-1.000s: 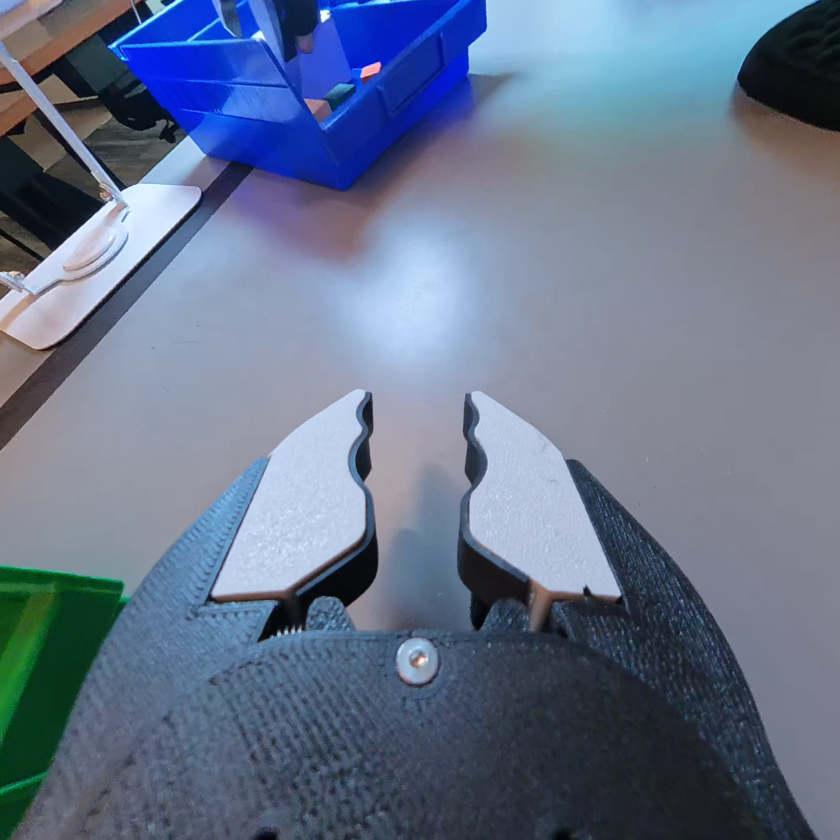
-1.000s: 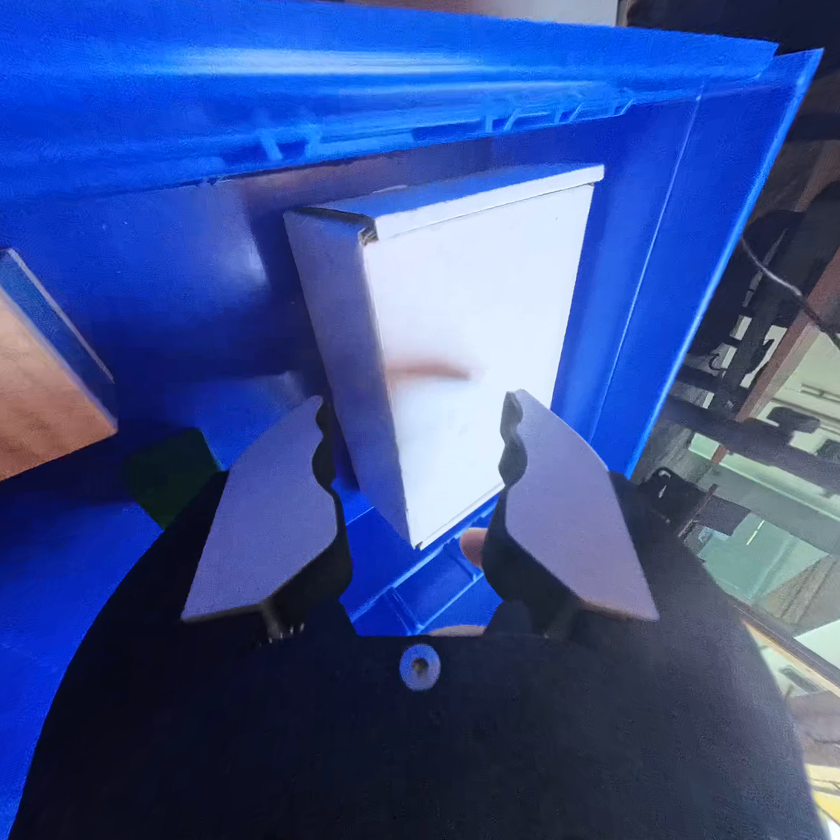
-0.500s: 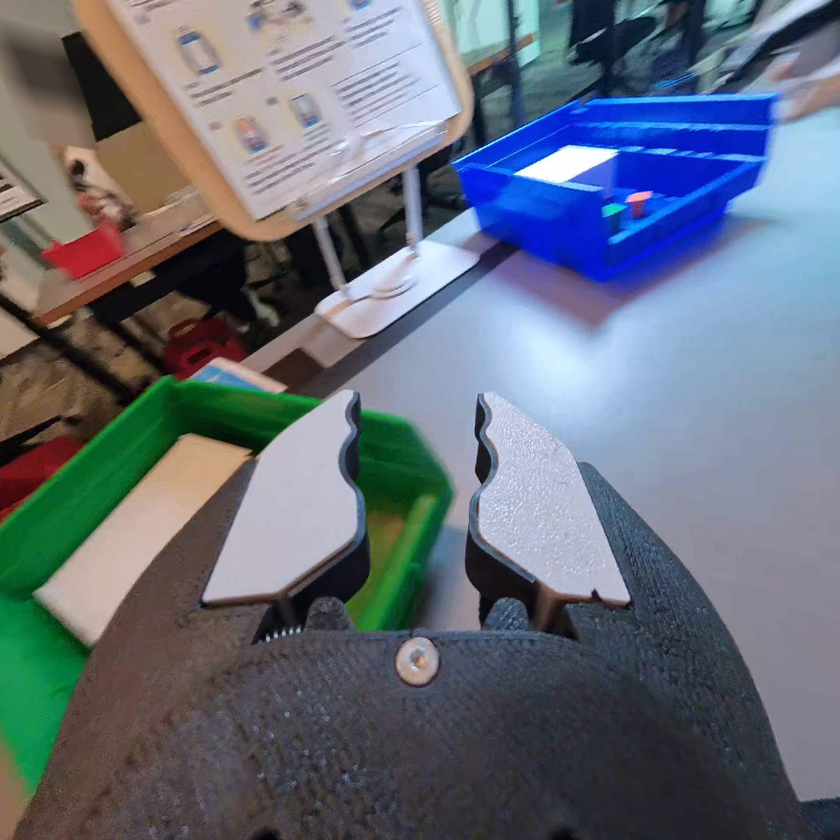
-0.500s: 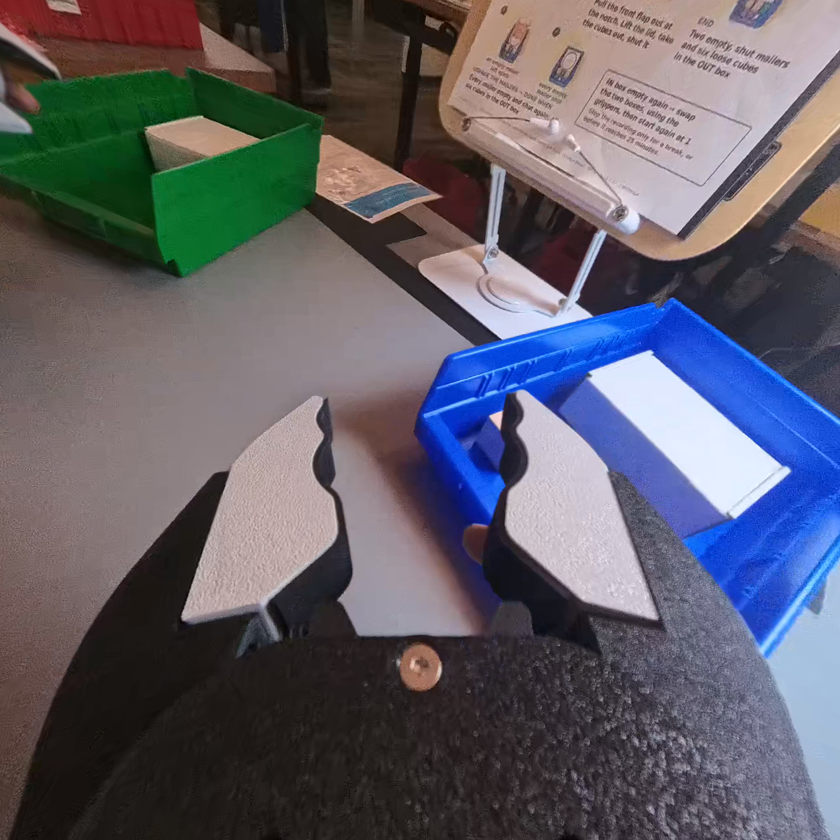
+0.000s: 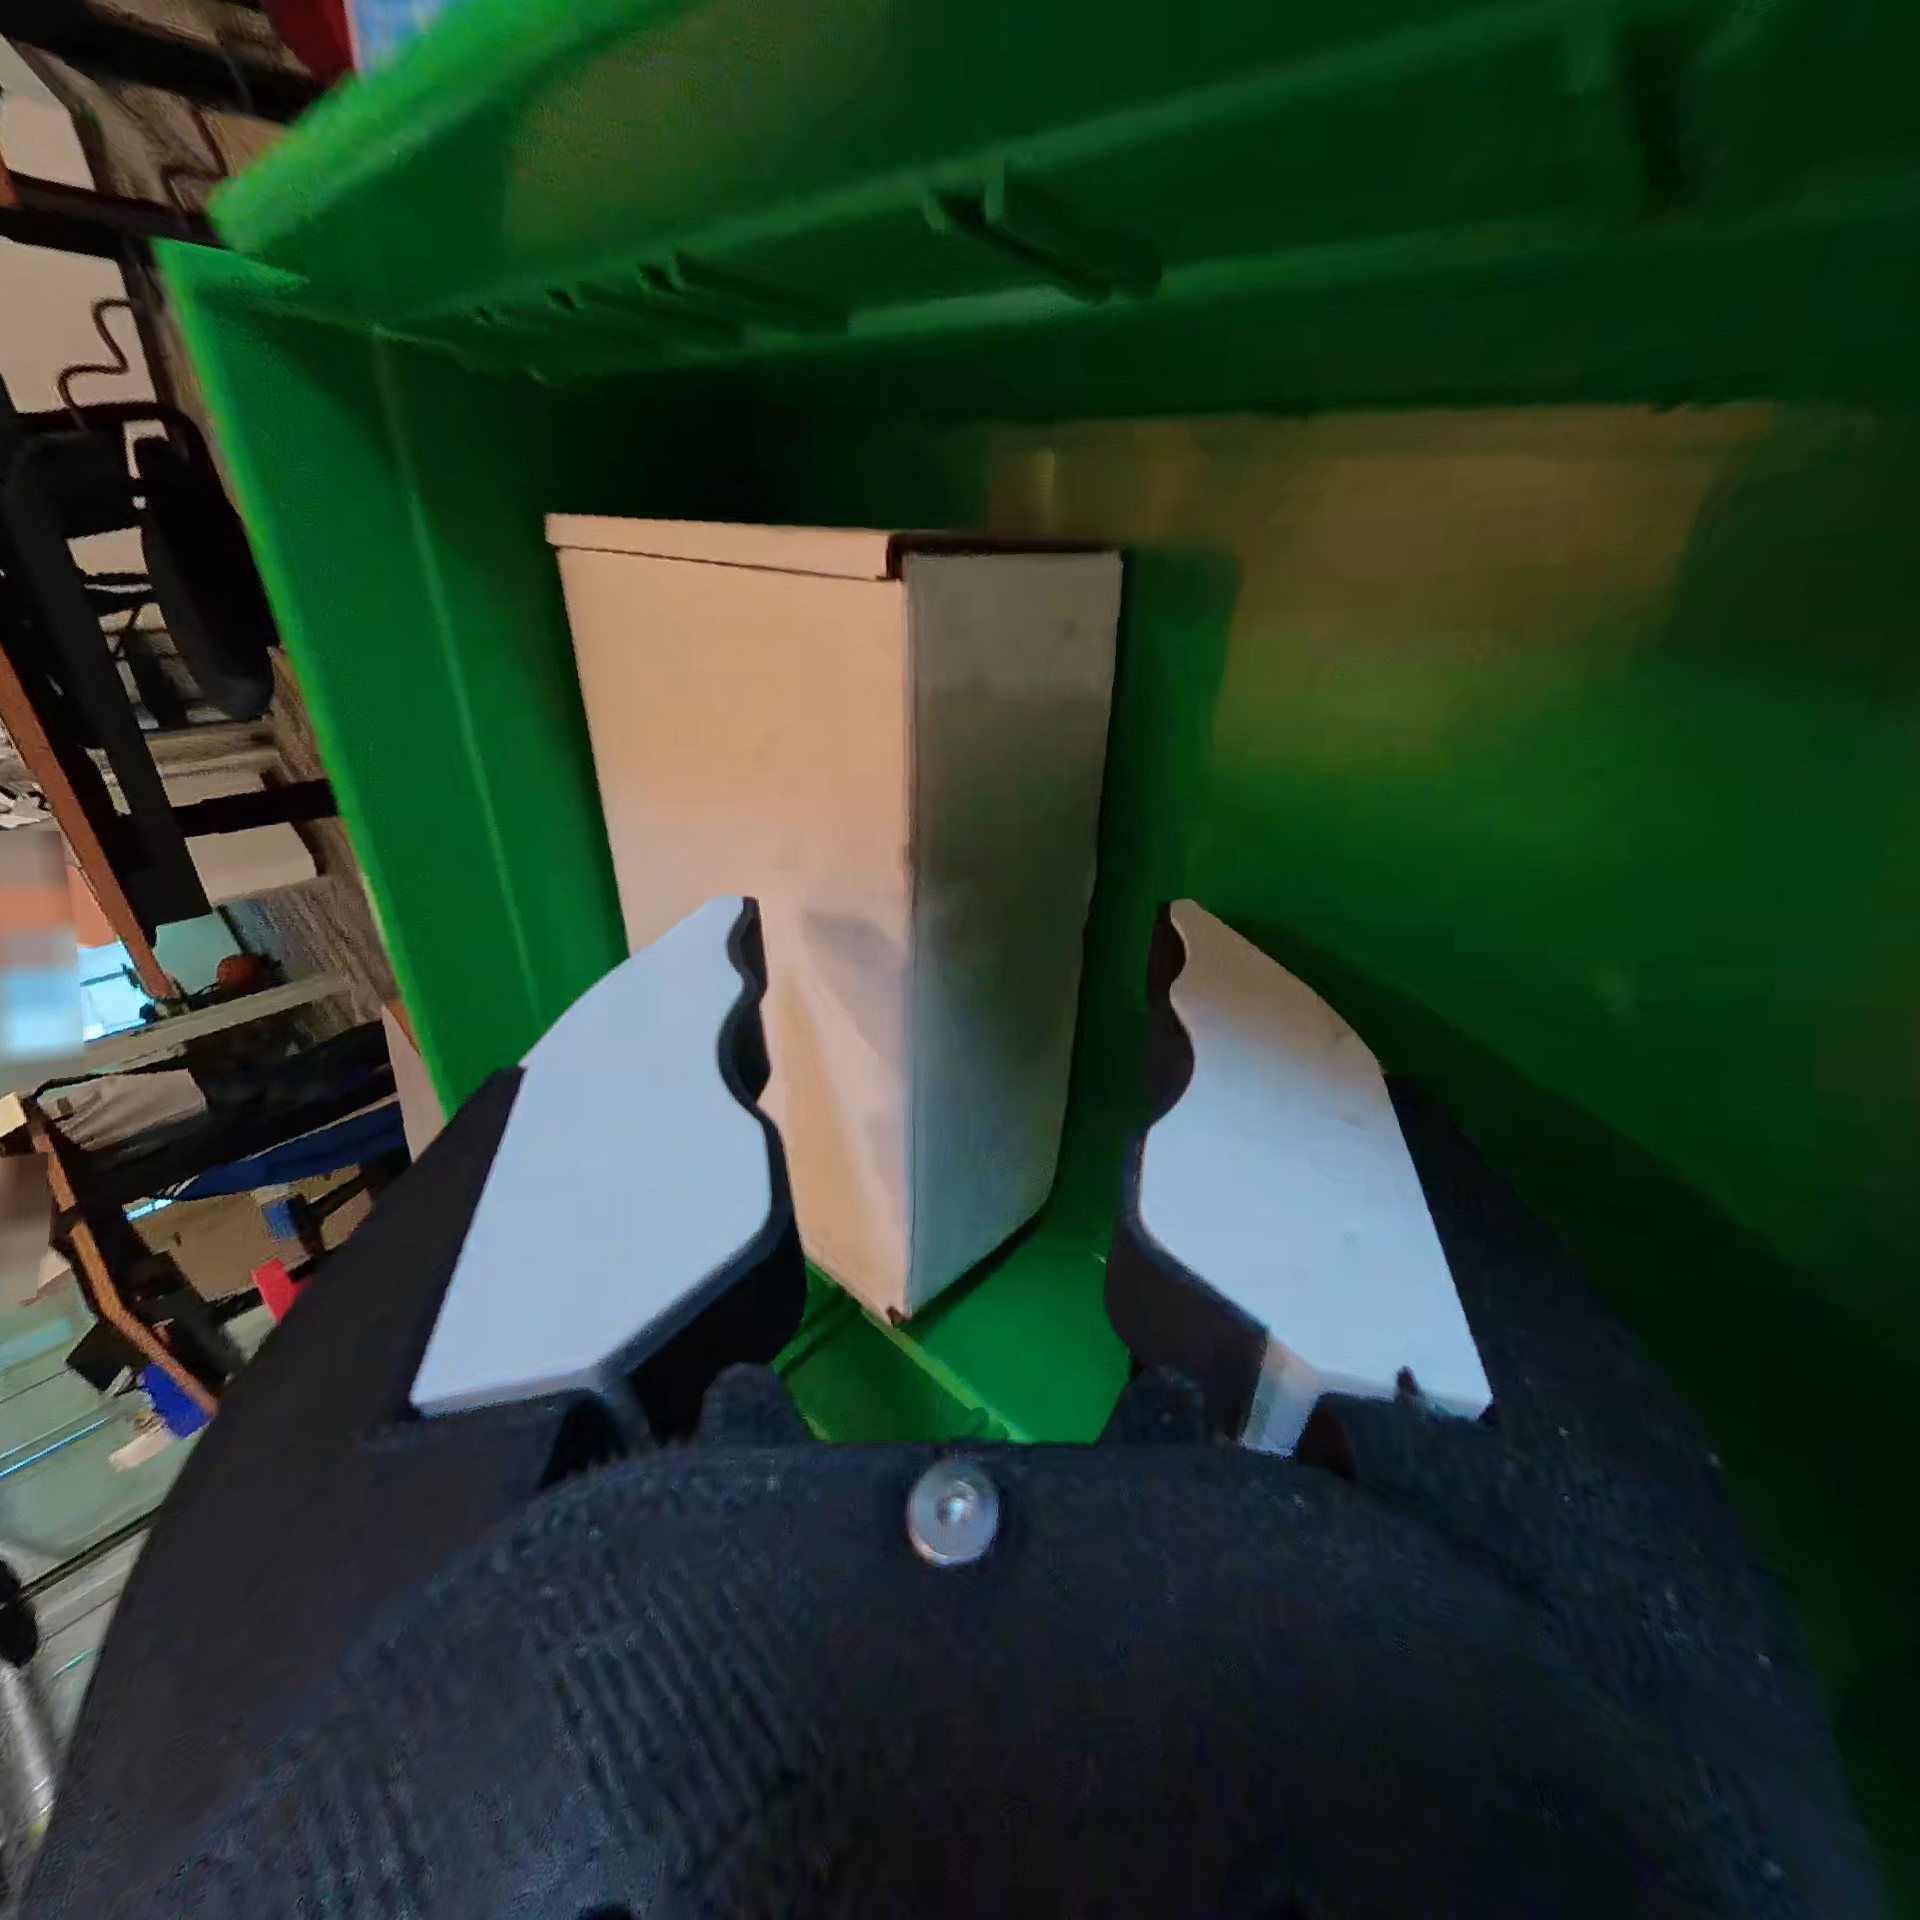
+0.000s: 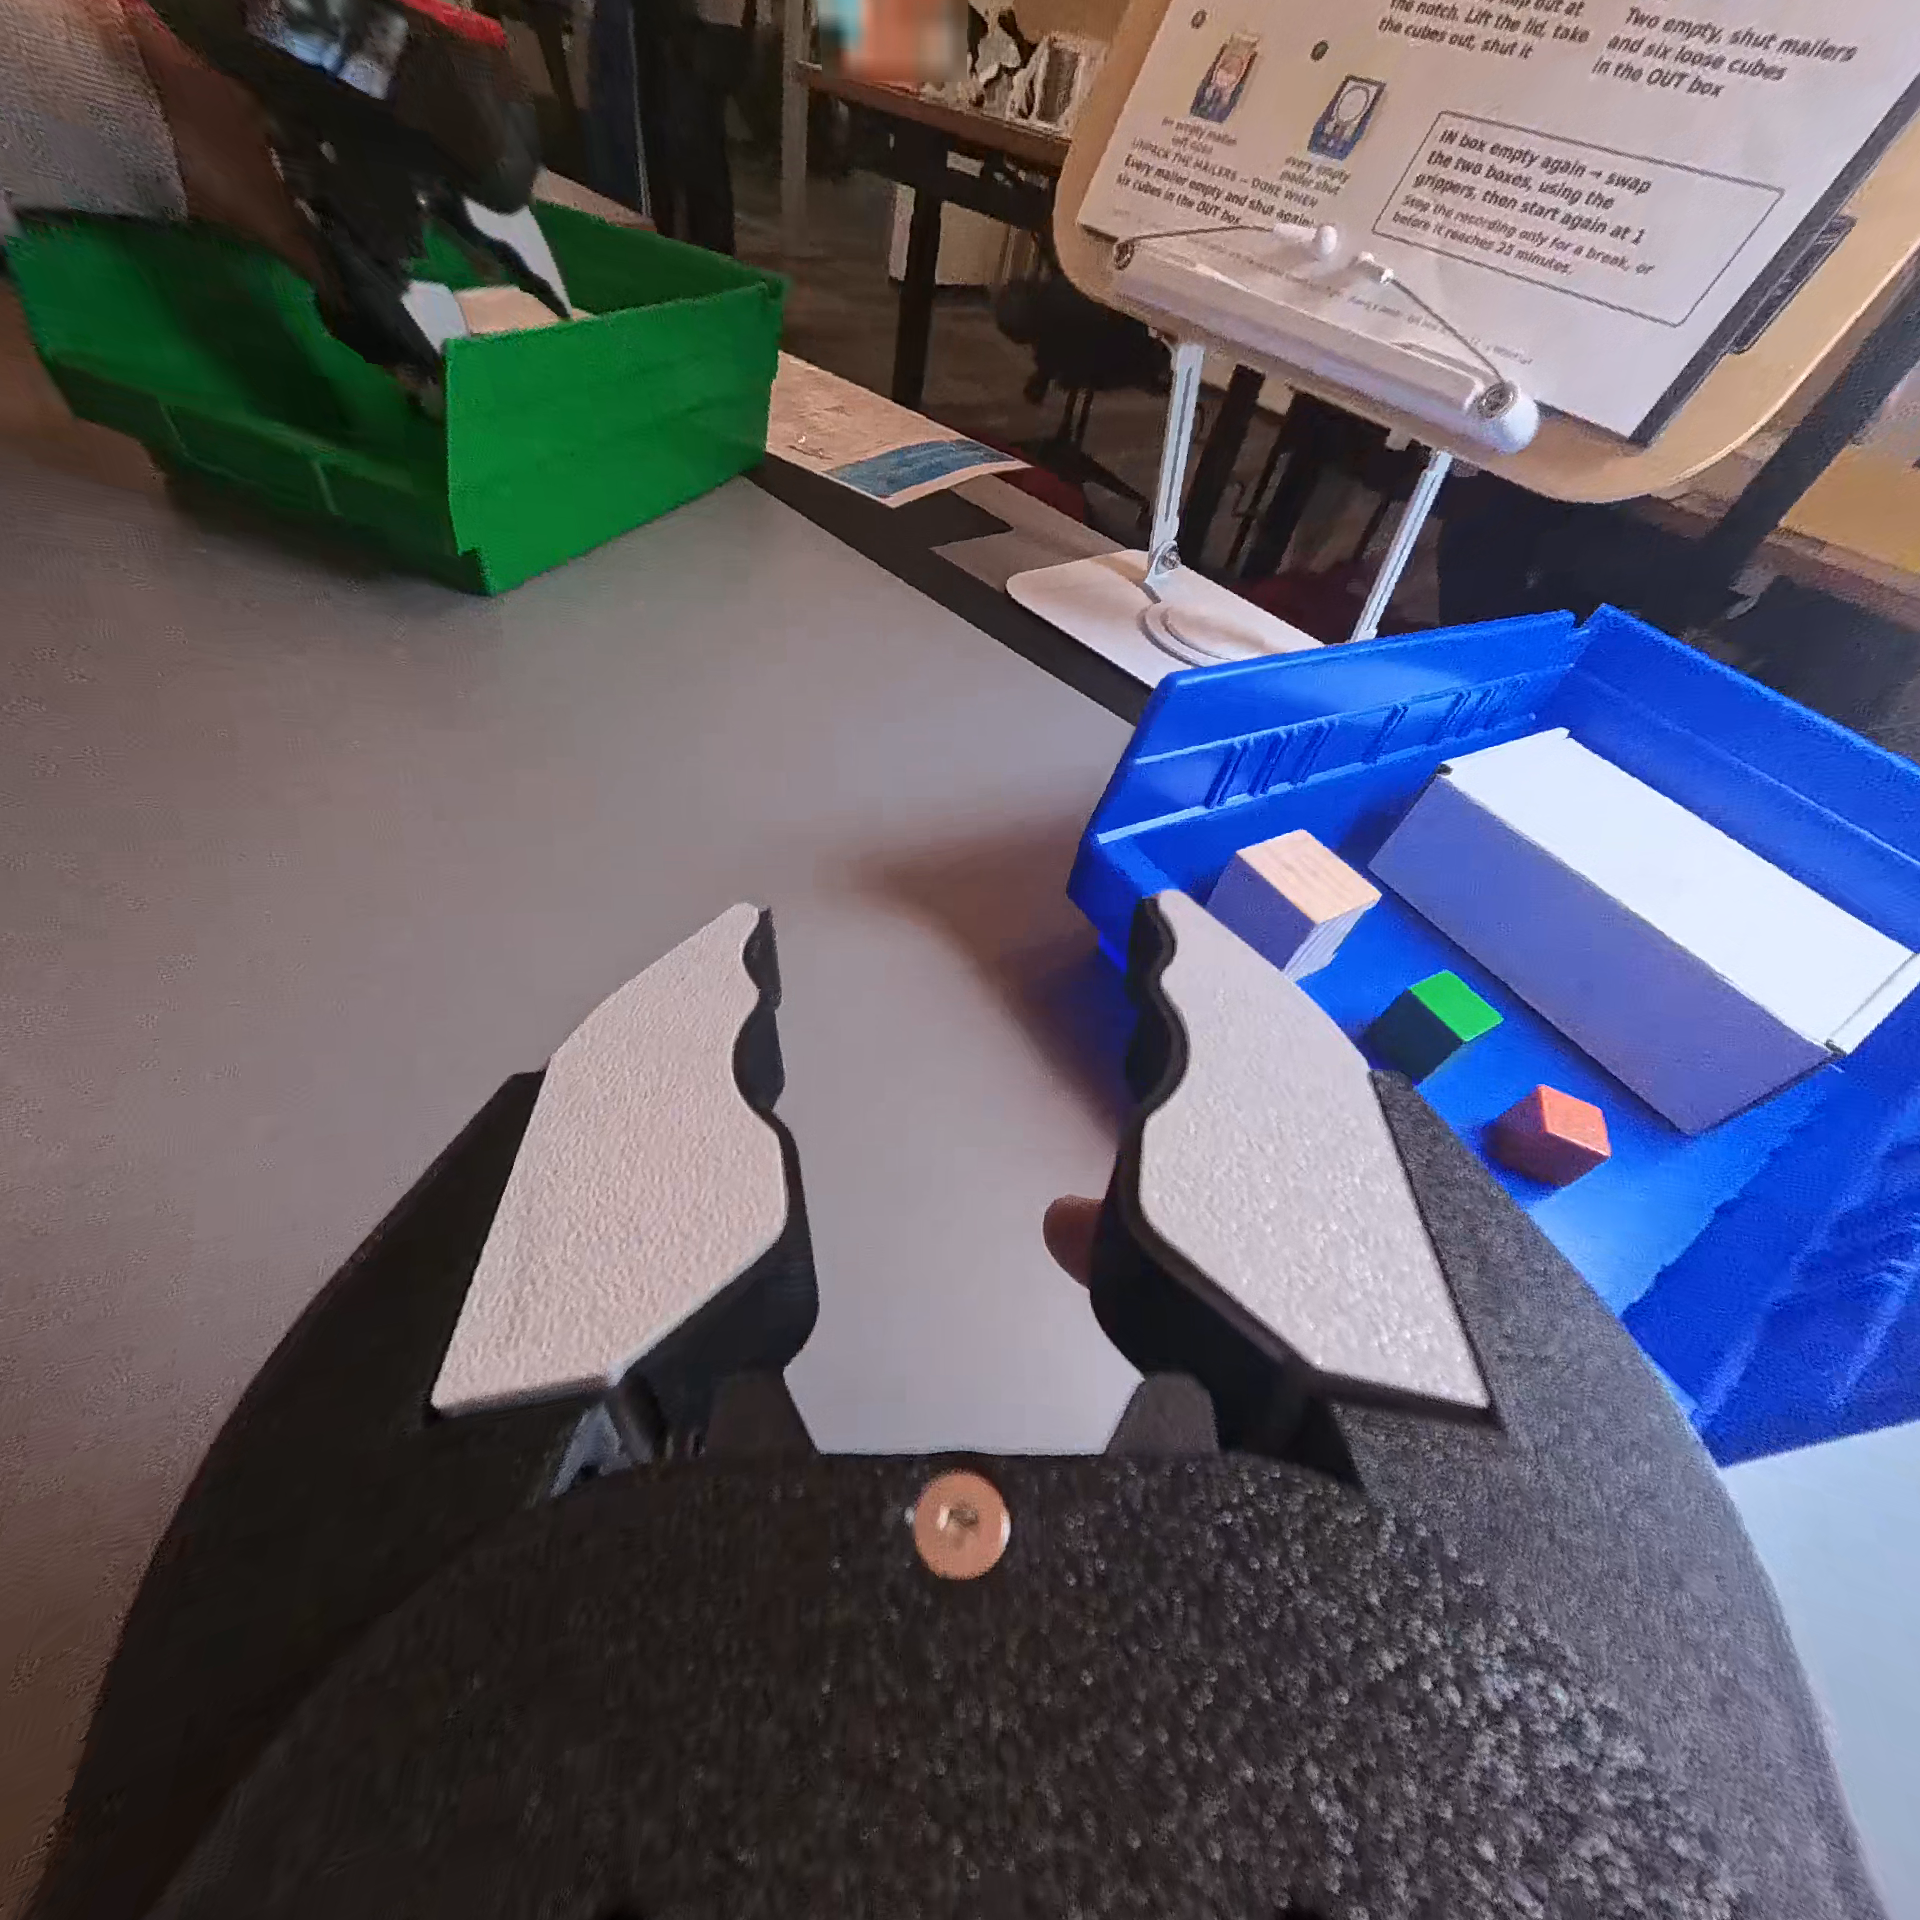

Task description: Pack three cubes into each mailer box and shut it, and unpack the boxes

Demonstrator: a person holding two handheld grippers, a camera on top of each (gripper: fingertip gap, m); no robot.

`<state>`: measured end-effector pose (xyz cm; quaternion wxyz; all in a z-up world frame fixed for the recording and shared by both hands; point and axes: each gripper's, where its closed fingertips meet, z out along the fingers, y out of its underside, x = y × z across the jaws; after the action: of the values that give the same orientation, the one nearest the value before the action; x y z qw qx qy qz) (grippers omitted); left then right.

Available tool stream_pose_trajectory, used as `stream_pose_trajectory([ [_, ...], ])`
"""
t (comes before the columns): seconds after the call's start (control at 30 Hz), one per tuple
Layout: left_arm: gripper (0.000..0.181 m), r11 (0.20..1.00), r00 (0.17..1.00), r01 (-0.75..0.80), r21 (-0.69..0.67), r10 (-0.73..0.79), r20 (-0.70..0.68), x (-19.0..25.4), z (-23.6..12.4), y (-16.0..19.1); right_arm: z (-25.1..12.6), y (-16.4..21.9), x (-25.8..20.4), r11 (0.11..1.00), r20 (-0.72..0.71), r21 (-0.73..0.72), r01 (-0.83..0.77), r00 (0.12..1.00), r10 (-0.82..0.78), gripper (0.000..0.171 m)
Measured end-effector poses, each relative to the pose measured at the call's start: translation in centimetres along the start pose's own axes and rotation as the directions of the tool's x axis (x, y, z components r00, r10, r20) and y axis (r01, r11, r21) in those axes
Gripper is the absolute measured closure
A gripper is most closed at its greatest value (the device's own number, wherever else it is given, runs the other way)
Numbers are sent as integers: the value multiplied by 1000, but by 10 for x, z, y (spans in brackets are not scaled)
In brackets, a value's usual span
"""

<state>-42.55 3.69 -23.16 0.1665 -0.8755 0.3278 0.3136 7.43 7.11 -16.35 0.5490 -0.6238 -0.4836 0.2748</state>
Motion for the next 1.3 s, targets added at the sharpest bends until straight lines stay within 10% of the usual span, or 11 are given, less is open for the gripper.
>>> stream_pose_trajectory([
  [0.47, 123, 990, 980, -134, -50, 140, 140, -13, 16, 3, -2, 15, -9, 1000, 30, -15, -5, 1000, 5, 111],
  [0.6, 181, 986, 979, -155, 52, 146, 145, -15, -11, -14, -2, 13, -10, 1000, 31, -8, 1, 1000, 0, 111],
  [1.03, 125, 964, 982, 187, 191, -179, -55, -12, -13, -42, -1, 14, -16, 1000, 47, -12, 16, 999, -15, 113],
  [1.3, 108, 981, 990, 136, 141, -131, -46, -10, 27, -60, 2, 21, -17, 998, 48, -43, 40, 998, -38, 114],
])
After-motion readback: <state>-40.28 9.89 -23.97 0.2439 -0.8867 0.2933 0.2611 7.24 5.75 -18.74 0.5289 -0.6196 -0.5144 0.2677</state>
